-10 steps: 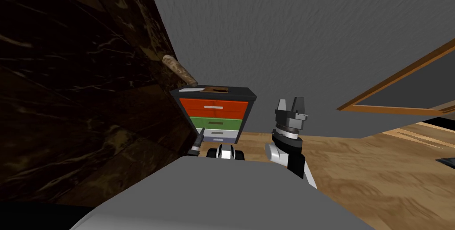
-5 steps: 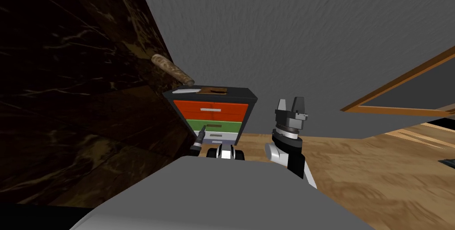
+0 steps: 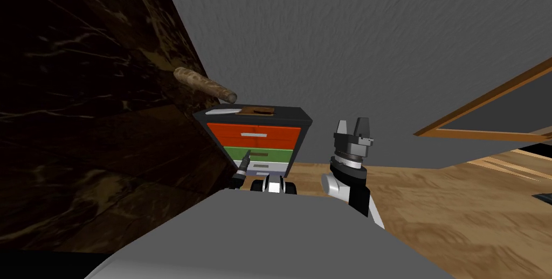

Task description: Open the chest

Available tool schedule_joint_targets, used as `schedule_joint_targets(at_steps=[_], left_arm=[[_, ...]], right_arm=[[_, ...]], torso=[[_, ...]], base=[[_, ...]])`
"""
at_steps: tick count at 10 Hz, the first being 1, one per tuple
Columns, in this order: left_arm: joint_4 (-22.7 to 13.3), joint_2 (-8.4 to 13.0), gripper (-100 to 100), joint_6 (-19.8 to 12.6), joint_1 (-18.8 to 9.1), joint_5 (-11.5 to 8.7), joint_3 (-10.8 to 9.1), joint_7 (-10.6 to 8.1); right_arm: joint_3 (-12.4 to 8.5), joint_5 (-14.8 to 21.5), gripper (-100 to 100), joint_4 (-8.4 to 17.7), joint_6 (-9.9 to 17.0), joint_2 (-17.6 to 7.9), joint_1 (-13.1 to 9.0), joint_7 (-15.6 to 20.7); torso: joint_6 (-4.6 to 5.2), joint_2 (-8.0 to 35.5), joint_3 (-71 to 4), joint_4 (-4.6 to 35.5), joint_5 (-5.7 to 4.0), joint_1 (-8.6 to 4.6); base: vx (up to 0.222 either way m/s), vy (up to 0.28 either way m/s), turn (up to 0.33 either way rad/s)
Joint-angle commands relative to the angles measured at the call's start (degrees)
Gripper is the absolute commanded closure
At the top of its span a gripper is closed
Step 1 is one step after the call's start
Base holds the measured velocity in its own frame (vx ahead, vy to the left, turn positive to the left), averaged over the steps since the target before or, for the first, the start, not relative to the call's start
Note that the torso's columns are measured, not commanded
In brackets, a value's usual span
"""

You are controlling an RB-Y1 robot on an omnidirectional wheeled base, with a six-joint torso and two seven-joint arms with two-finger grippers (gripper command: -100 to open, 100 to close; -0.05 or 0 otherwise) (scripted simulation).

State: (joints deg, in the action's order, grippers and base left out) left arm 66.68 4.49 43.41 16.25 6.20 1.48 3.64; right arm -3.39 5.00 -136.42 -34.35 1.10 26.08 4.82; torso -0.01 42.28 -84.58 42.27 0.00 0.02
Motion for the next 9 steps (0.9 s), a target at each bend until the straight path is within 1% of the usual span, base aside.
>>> schedule_joint_targets(at_steps=[1,2,5,6,9], left_arm=[[-0.21,-0.20,100,0.74,0.71,0.10,0.19,0.14],[1.25,0.07,100,0.42,1.49,0.25,0.52,-0.23],[2.96,0.49,100,-0.48,2.41,0.42,0.83,-0.70],[2.42,0.42,100,-0.27,2.22,0.37,0.74,-0.59],[5.91,0.08,100,0.86,7.16,2.20,4.05,-0.47]], right_arm=[[0.00,0.00,0,0.00,0.00,0.00,-0.01,0.00],[0.00,0.00,0,0.01,0.00,0.00,-0.01,0.00],[0.01,0.00,0,0.01,0.01,0.00,-0.03,0.00],[0.01,0.00,0,0.01,0.01,0.00,-0.03,0.00],[0.00,0.00,0,0.00,0.00,0.00,0.00,0.00]], torso=[[0.00,0.18,0.11,0.05,0.01,0.04],[0.03,-0.02,0.06,-0.04,0.06,0.09],[-0.01,0.27,0.17,0.08,-0.02,-0.04],[0.01,0.15,0.09,0.11,-0.06,-0.11],[-0.07,-0.03,-0.03,0.04,-0.05,0.06]], base=[[-0.017,0.005,0.008],[-0.113,-0.011,0.018],[-0.178,-0.020,0.017],[-0.082,-0.015,0.010],[-0.069,0.030,0.154]])
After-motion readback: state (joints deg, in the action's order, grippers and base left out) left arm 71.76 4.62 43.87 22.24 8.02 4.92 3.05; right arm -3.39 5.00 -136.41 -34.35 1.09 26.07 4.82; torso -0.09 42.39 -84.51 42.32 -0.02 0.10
